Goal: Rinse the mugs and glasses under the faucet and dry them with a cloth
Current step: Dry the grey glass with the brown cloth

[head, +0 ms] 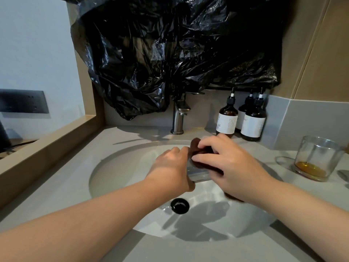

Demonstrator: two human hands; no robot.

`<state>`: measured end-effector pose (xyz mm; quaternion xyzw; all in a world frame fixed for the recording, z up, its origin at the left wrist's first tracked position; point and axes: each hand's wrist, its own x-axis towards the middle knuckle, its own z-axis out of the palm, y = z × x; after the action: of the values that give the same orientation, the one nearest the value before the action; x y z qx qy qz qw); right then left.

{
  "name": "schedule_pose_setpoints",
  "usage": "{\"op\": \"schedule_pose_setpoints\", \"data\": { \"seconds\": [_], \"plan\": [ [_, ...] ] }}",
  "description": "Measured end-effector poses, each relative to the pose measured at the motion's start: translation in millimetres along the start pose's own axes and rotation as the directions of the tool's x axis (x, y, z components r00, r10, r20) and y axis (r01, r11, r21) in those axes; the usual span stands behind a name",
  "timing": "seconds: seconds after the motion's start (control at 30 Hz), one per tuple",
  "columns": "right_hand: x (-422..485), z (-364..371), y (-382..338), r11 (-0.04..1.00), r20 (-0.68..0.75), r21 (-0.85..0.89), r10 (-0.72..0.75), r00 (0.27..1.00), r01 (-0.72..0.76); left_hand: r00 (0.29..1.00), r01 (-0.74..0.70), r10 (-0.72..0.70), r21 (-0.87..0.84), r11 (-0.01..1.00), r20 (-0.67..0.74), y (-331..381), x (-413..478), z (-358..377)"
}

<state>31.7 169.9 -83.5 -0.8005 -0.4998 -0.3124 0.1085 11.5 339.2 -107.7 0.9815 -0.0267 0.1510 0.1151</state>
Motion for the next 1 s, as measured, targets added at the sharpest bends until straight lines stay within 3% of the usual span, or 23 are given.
{"op": "schedule_pose_setpoints", "data": {
  "seconds": [0.1, 0.2, 0.27, 0.33, 0.4, 0.47, 0.5, 0.53, 0.57, 0.6, 0.67, 0.7, 0.73, 0.77, 0.83, 1.0],
  "plan": [
    [-0.8, 3.5, 14.7, 0.985, -0.05, 0.014, 0.172, 0.984, -0.171, 0.998, 0.016, -0.016, 0.003, 1.0, 0.054, 3.5, -0.8, -0.7],
    [0.4, -4.8, 21.7, 0.919, -0.208, 0.117, 0.394, 0.895, -0.377, 0.993, 0.083, -0.076, -0.083, 0.993, 0.09, 3.4, -1.3, -1.5],
    [1.7, -7.7, 11.5, 0.957, -0.277, 0.115, 0.288, 0.917, -0.266, 0.984, 0.153, -0.135, -0.17, 0.973, 0.113, 1.5, 0.2, -2.8],
    [0.2, -2.9, -4.8, 0.999, -0.201, 0.04, 0.031, 0.979, -0.023, 0.973, 0.215, -0.176, -0.319, 0.923, 0.147, -0.7, 2.1, -2.5],
    [-0.9, 4.5, -4.5, 0.995, -0.109, -0.038, -0.1, 0.989, 0.096, 0.964, 0.258, -0.196, -0.445, 0.857, 0.181, -1.5, 3.4, -3.4],
    [-0.1, 6.7, 10.5, 1.0, -0.132, 0.0, 0.03, 0.991, -0.031, 0.956, 0.281, -0.203, -0.468, 0.838, 0.21, -2.5, 5.1, -5.6],
    [-1.4, 7.2, 20.1, 0.976, -0.168, 0.098, 0.207, 0.964, -0.193, 0.955, 0.284, -0.203, -0.484, 0.827, 0.214, -3.5, 5.8, -6.2],
    [-0.6, 4.0, 25.2, 0.896, -0.184, 0.222, 0.425, 0.886, -0.384, 0.956, 0.286, -0.202, -0.517, 0.807, 0.214, -5.1, 6.4, -6.2],
    [-0.3, 0.5, 31.7, 0.734, -0.134, 0.378, 0.646, 0.752, -0.564, 0.955, 0.289, -0.195, -0.572, 0.768, 0.222, -6.9, 6.8, -5.9],
    [0.9, -5.8, 35.7, 0.489, -0.023, 0.578, 0.81, 0.586, -0.654, 0.954, 0.295, -0.18, -0.639, 0.711, 0.24, -9.1, 6.9, -5.3],
    [2.9, -17.0, 43.3, -0.054, 0.263, 0.85, 0.906, 0.332, -0.525, 0.937, 0.335, -0.11, -0.771, 0.541, 0.33, -14.0, 4.1, -4.9],
    [4.7, -21.1, 43.7, -0.223, 0.369, 0.869, 0.888, 0.276, -0.443, 0.924, 0.363, -0.058, -0.822, 0.439, 0.377, -14.9, 1.6, -5.5],
    [6.3, -24.7, 41.6, -0.317, 0.443, 0.851, 0.861, 0.249, -0.418, 0.911, 0.392, -0.013, -0.856, 0.337, 0.412, -15.1, -0.9, -6.2],
    [7.1, -25.3, 39.0, -0.361, 0.494, 0.822, 0.836, 0.237, -0.439, 0.9, 0.419, 0.015, -0.875, 0.245, 0.435, -14.9, -2.6, -6.5],
    [8.9, -23.1, 30.1, -0.384, 0.553, 0.79, 0.784, 0.284, -0.477, 0.889, 0.452, 0.03, -0.887, 0.098, 0.456, -12.7, -4.4, -8.0],
    [13.6, -15.1, 11.2, -0.317, 0.515, 0.835, 0.738, 0.436, -0.45, 0.893, 0.447, -0.015, -0.89, -0.091, 0.45, -6.2, -3.9, -8.6]
  ]
}}
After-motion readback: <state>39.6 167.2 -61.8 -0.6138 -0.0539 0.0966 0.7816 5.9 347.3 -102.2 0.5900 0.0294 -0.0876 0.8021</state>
